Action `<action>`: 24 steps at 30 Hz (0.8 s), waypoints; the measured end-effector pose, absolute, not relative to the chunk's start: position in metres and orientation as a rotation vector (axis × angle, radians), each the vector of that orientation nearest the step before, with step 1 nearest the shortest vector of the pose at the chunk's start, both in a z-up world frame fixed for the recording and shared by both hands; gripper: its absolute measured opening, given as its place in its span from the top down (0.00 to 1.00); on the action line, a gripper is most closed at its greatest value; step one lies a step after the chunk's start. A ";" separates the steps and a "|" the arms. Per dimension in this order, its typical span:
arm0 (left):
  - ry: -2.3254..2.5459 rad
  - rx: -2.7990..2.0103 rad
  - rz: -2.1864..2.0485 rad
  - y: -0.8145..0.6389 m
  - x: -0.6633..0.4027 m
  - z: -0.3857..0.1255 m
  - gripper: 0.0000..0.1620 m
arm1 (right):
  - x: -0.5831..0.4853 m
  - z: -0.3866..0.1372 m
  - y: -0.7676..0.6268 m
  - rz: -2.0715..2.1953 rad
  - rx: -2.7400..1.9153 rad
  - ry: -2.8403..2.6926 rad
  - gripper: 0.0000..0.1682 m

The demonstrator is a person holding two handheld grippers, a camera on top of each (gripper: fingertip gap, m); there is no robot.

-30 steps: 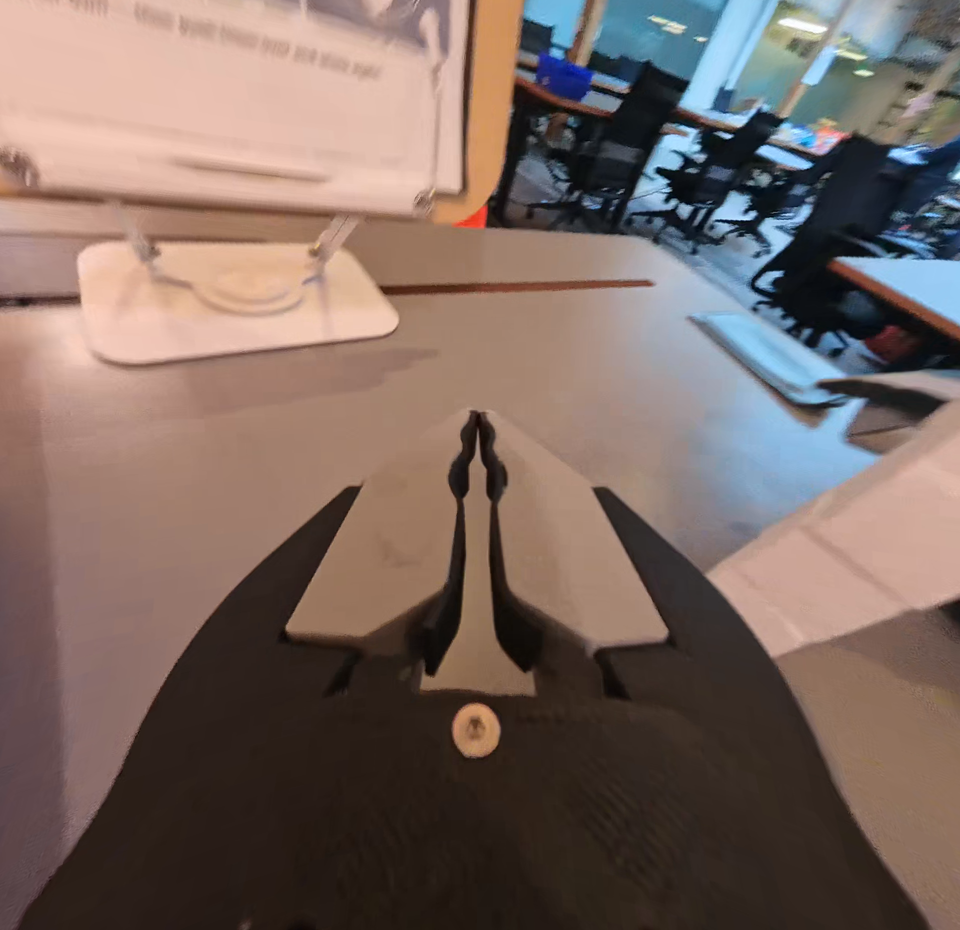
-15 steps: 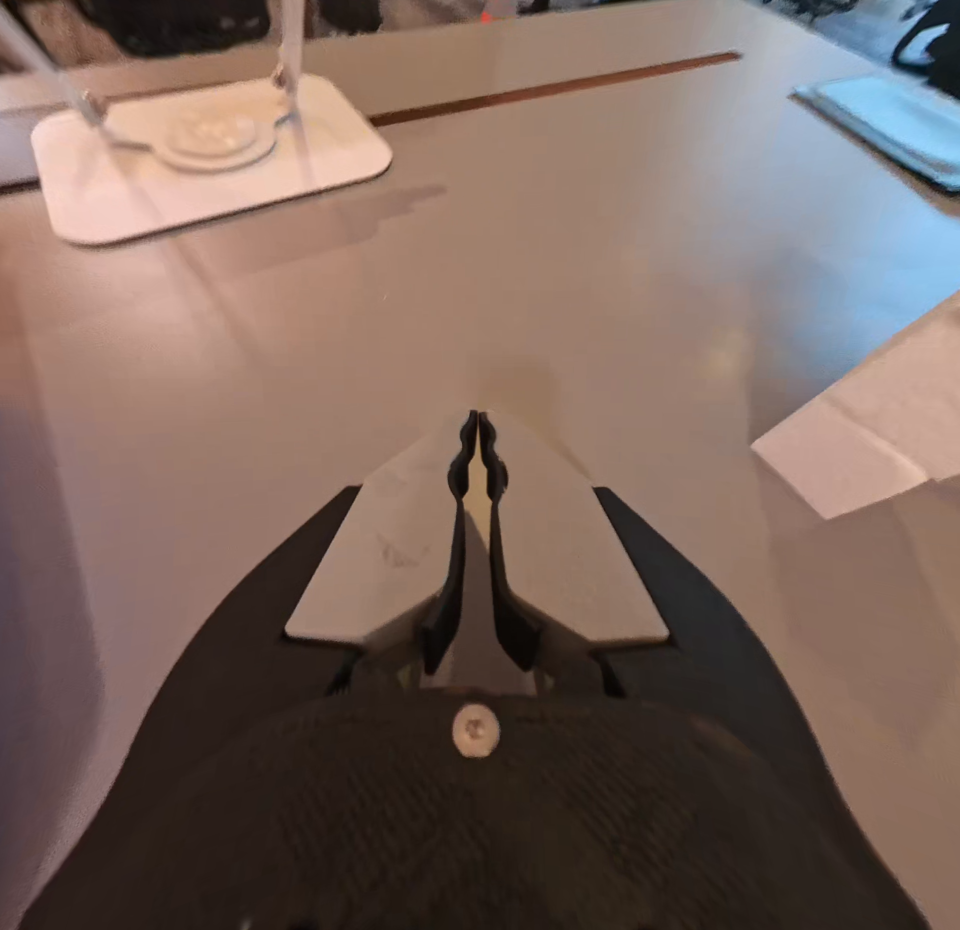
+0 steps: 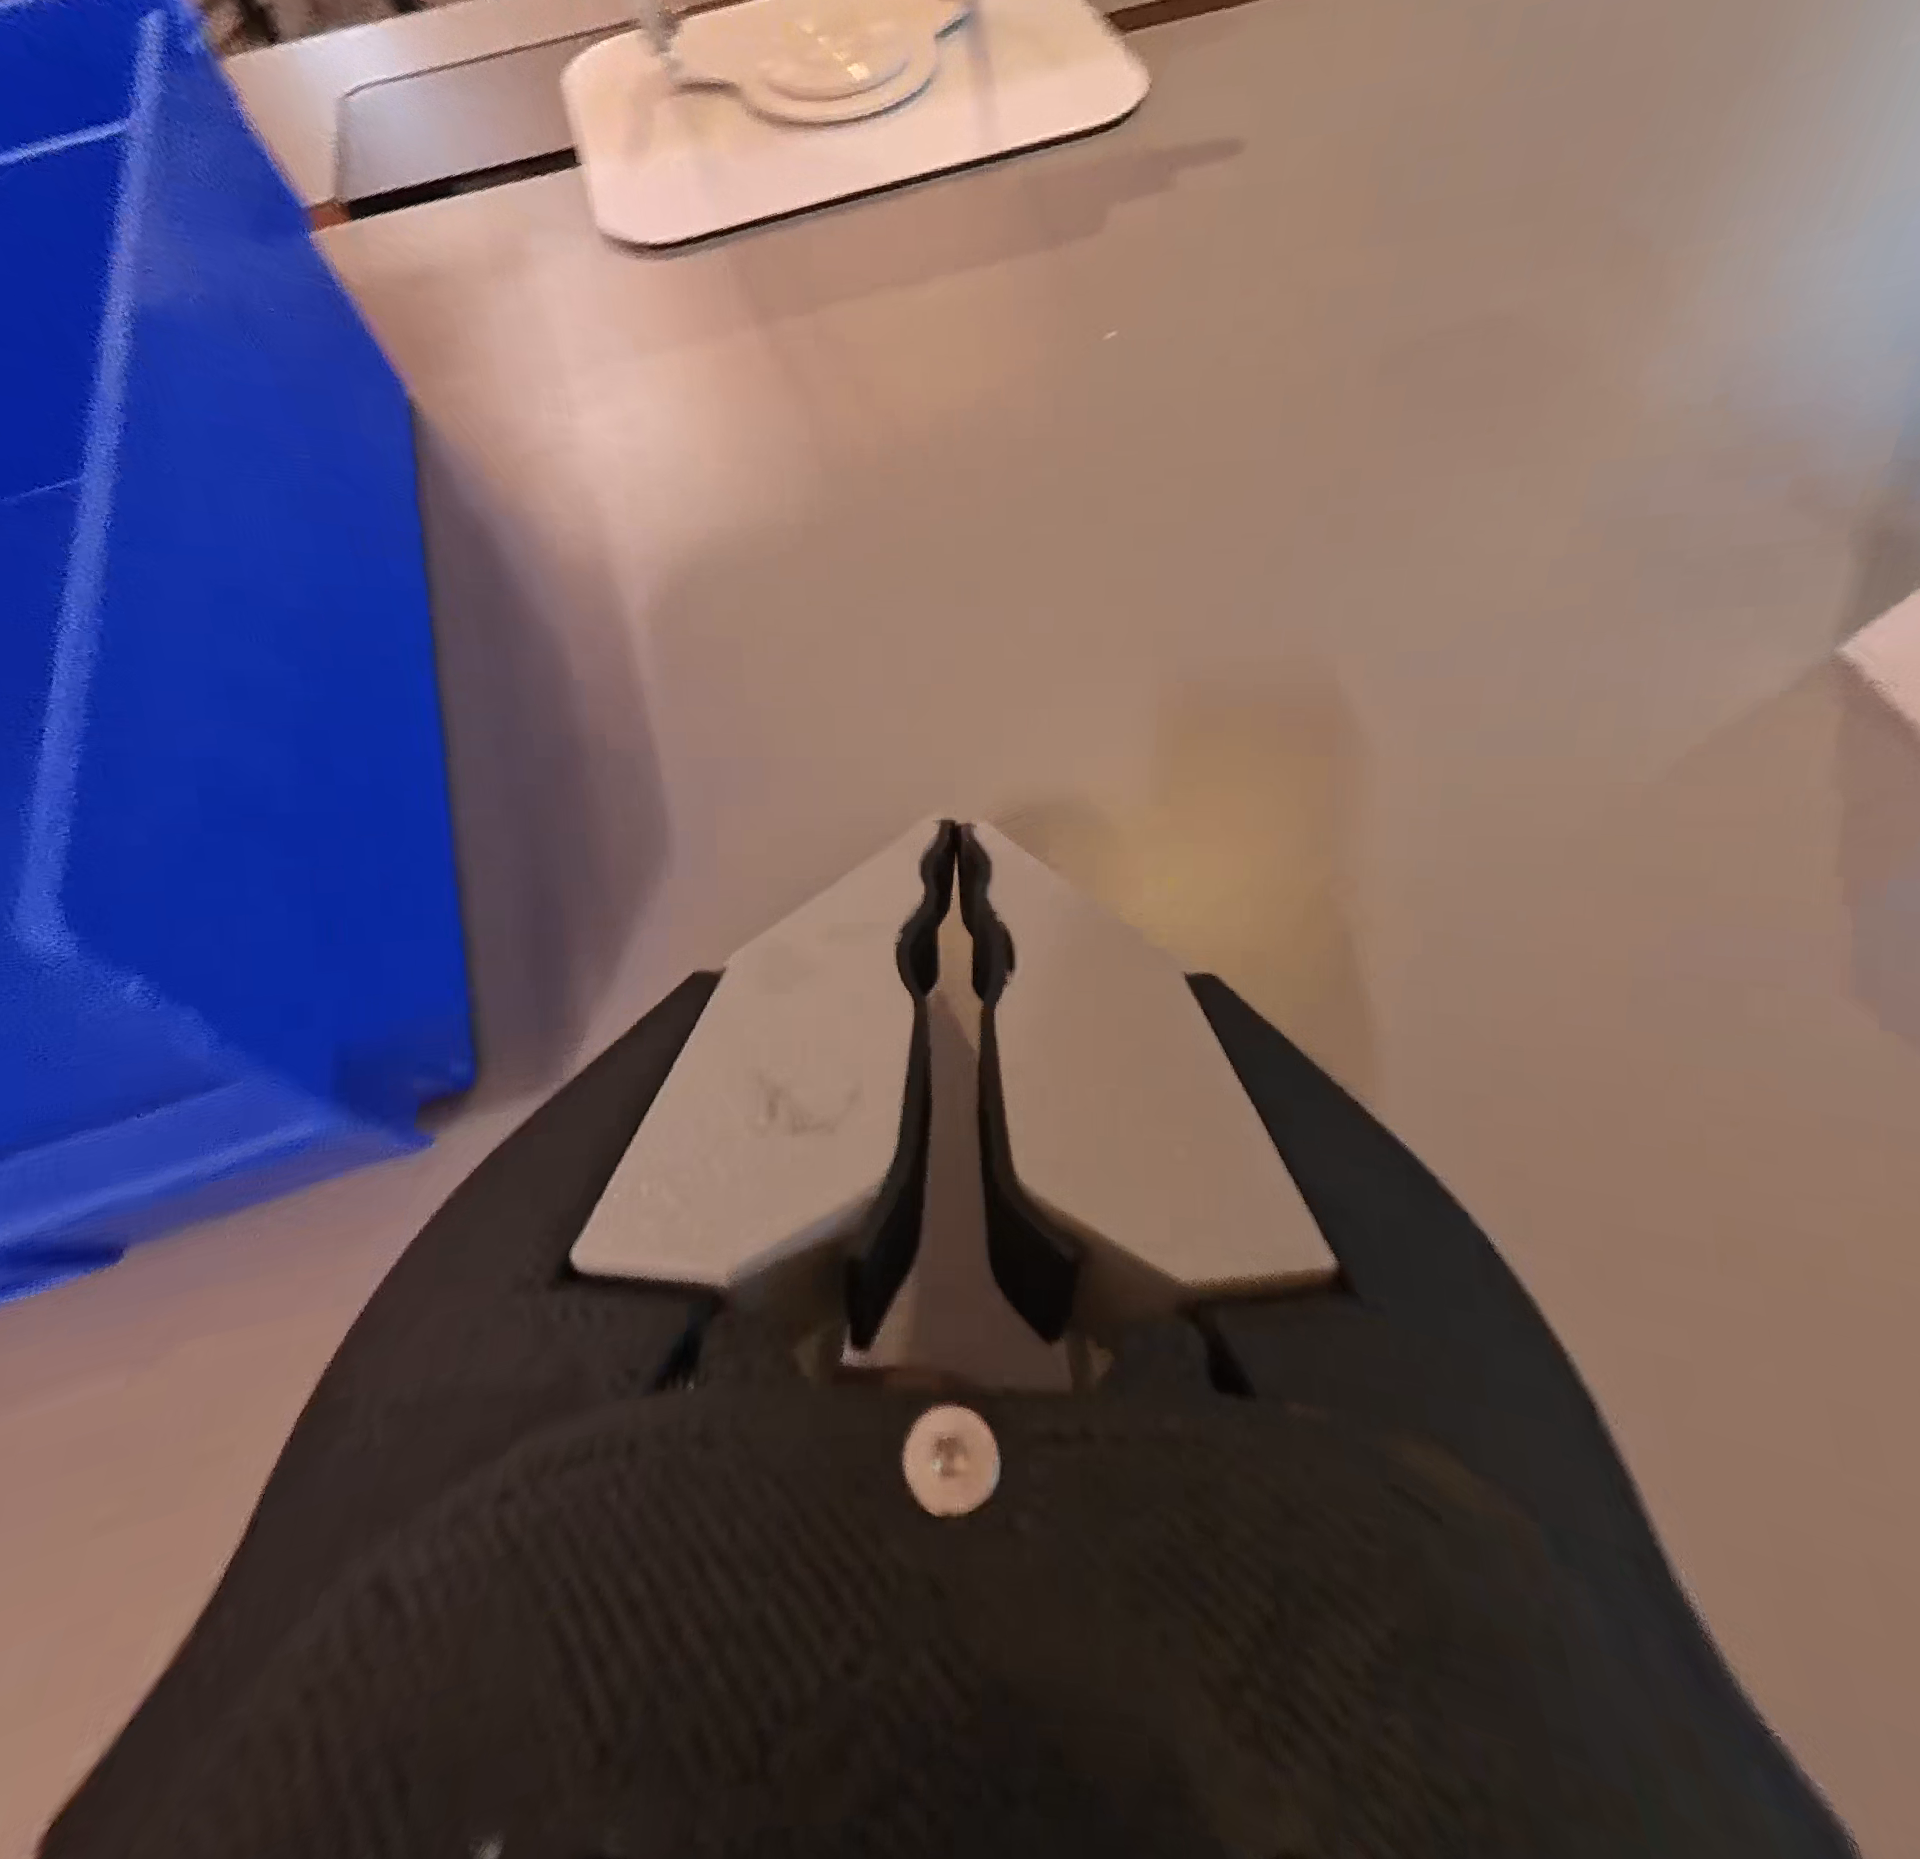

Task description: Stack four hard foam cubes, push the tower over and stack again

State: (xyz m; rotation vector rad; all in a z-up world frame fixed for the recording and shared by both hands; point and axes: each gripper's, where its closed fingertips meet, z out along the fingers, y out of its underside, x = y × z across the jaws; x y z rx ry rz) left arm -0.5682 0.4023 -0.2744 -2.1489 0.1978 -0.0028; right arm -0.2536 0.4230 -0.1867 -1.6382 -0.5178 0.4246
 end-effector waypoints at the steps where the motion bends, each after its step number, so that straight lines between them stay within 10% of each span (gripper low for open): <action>1: 0.166 -2.158 0.035 0.400 -0.575 -0.277 1.00 | -0.254 -0.187 0.422 0.392 -1.647 -0.509 1.00; 24: -0.004 -2.185 -0.013 0.384 -0.623 -0.292 1.00 | -0.385 -0.190 0.419 0.194 -1.593 -0.713 1.00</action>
